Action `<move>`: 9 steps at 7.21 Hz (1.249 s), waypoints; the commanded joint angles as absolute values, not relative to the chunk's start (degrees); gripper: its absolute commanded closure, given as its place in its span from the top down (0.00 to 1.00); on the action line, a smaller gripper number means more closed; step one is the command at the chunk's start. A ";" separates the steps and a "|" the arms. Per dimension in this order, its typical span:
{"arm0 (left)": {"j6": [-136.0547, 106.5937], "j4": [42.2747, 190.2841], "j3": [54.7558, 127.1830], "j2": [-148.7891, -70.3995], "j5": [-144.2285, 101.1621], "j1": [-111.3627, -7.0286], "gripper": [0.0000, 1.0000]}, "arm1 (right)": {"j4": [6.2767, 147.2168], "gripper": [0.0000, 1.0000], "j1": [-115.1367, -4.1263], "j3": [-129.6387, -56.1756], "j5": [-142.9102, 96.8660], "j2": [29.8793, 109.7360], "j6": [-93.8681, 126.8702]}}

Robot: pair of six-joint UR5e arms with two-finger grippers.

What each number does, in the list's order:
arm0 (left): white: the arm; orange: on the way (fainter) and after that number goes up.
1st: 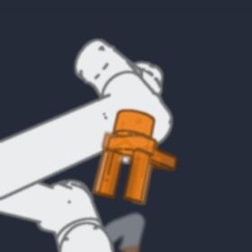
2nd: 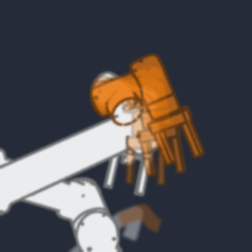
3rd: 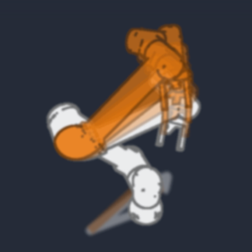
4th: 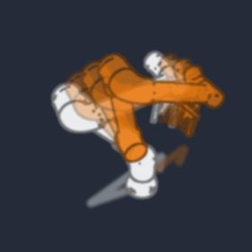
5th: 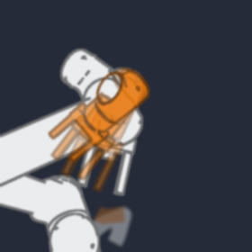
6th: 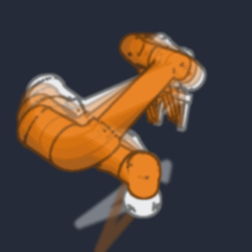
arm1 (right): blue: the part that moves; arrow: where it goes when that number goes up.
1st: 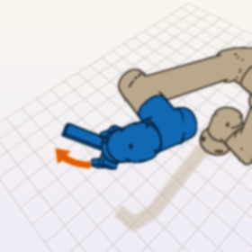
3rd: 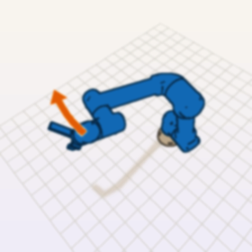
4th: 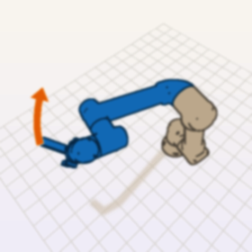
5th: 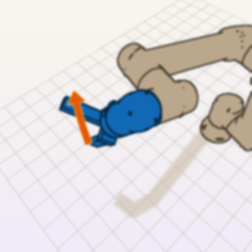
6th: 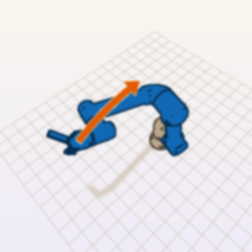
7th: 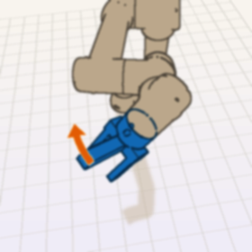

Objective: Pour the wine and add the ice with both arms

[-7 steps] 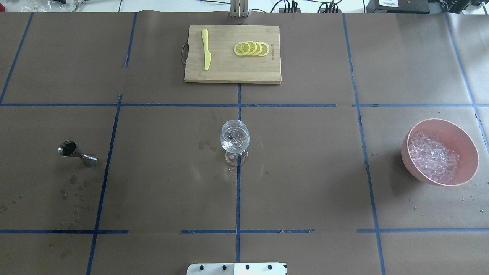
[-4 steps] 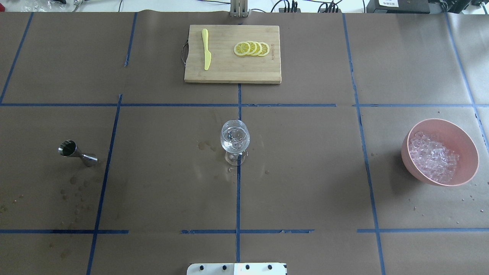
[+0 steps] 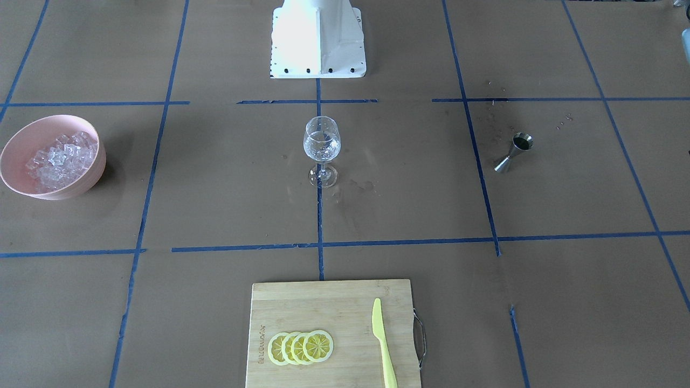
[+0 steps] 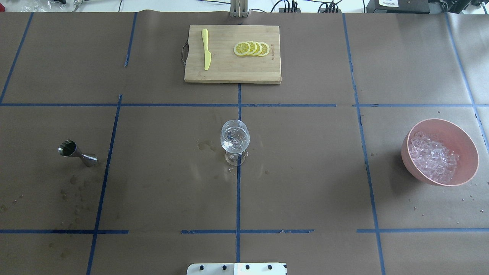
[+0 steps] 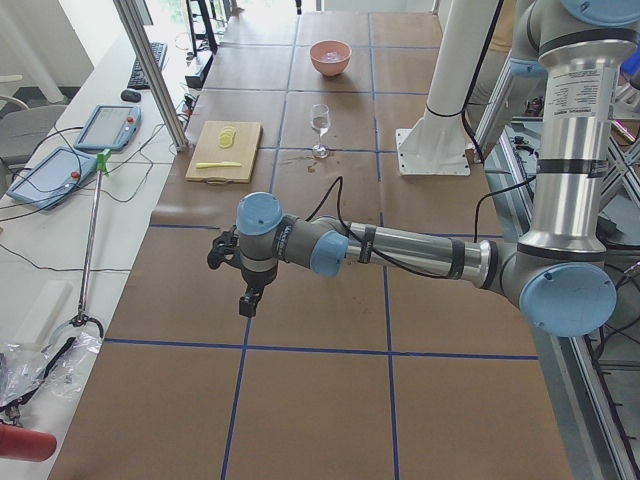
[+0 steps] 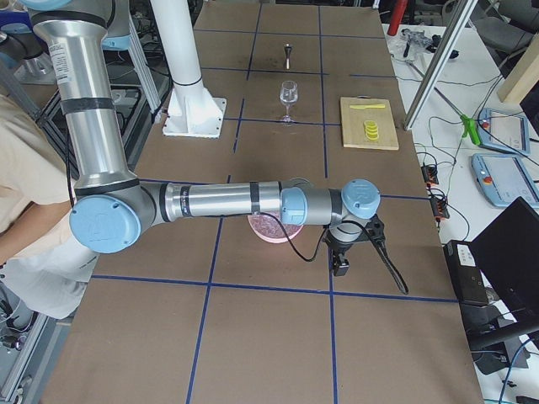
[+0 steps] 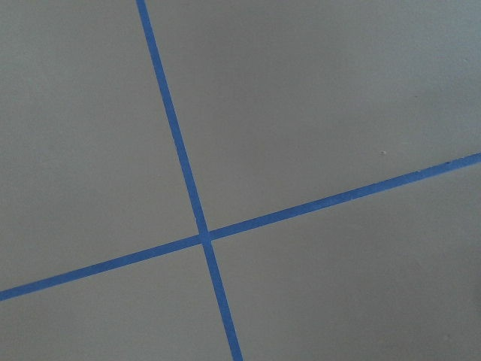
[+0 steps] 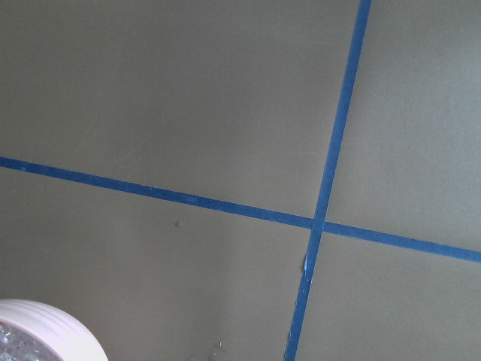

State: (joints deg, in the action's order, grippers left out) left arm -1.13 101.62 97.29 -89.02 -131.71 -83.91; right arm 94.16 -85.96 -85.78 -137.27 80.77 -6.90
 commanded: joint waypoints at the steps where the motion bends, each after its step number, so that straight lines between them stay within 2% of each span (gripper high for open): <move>1: -1.32 106.06 101.31 -86.92 -136.62 -83.67 1.00 | 92.74 1.00 -85.96 -86.66 -137.99 80.77 -6.94; 3: -2.36 107.13 102.48 -86.92 -145.62 -83.32 1.00 | 81.43 1.00 -83.43 -86.05 -139.31 83.31 -6.42; 4: -4.98 112.53 102.48 -85.97 -145.29 -82.28 1.00 | 78.86 1.00 -82.89 -86.04 -139.57 83.84 -6.33; 6: -14.90 139.61 101.61 -76.70 -145.82 -80.87 0.95 | 77.26 1.00 -82.09 -86.31 -140.97 84.46 -5.89; 7: -17.29 142.44 102.12 -75.34 -141.81 -76.16 0.99 | 77.17 1.00 -81.83 -86.05 -141.32 84.46 -5.89; 9: -31.75 158.64 101.78 -71.40 -128.90 -66.23 0.99 | 77.17 1.00 -81.48 -86.22 -141.85 84.55 -5.80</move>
State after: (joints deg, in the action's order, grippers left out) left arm -23.68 148.72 101.93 -74.40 -135.78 -72.22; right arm 77.22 -81.71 -86.17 -141.44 84.48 -5.84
